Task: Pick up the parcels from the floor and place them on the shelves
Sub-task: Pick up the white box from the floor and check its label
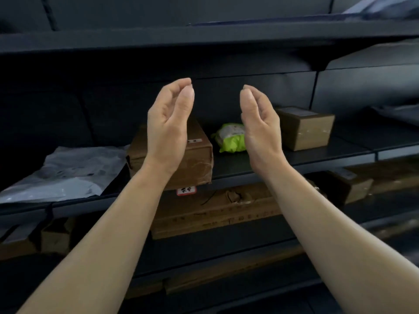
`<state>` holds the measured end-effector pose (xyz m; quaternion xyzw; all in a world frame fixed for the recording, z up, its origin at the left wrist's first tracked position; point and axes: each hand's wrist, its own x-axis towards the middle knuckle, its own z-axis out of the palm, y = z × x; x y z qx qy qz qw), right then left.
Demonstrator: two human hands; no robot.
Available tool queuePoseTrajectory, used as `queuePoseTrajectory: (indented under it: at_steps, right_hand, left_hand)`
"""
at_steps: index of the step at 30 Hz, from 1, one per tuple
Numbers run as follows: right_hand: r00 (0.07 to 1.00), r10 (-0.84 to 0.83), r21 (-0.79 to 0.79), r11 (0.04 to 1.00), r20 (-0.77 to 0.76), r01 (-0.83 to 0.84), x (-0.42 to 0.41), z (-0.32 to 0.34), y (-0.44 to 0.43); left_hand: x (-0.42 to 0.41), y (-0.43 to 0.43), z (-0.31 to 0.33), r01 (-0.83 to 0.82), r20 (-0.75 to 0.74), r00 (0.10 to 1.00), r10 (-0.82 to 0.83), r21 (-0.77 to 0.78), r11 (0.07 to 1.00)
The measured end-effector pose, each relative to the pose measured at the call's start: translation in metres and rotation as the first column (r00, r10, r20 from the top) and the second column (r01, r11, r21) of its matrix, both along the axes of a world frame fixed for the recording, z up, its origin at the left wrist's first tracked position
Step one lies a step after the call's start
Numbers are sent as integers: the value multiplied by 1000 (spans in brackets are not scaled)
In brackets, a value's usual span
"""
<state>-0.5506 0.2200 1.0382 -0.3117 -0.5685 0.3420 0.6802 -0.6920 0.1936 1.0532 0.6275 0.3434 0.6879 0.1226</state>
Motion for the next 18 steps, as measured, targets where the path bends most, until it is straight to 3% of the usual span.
queuePoseTrajectory:
  at_steps: [6, 11, 18]
  right_hand:
    - [988, -139, 18, 990, -62, 141, 50, -9, -51]
    - [924, -365, 32, 928, -114, 371, 115, -23, -112]
    - [670, -731, -13, 677, -127, 736, 219, -46, -221]
  left_hand:
    - [47, -15, -7, 362, -14, 932, -362, -9, 932]
    - [124, -39, -25, 669, -1, 743, -669, -12, 743]
    - [259, -102, -47, 913, 3, 408, -913, -32, 408]
